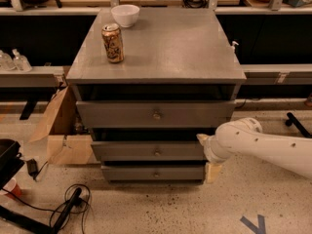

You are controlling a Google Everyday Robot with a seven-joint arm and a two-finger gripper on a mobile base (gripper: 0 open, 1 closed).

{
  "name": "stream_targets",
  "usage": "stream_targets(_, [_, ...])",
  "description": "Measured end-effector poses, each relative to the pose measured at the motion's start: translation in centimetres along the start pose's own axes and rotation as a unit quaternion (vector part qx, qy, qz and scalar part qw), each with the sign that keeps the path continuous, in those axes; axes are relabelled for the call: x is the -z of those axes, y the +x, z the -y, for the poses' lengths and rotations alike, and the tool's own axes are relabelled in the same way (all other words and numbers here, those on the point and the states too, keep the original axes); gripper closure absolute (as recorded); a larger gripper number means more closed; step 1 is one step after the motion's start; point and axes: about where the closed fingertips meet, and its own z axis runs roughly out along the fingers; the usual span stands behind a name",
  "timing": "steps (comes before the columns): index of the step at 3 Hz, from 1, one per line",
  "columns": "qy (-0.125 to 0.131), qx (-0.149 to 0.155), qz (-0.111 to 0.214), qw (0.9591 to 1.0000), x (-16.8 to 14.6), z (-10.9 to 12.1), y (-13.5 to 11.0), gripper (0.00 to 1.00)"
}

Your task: Open middle drawer

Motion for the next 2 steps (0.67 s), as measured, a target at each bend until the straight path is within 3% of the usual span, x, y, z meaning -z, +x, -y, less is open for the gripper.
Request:
stream_targets(1, [-0.008,0.001,-0.002,1.0000,-0.8,-0.1,-0.1,0.00])
stream_targets(2, [-0.017,0.002,-0.024,0.9996,-3.5,0.8,0.2,0.00])
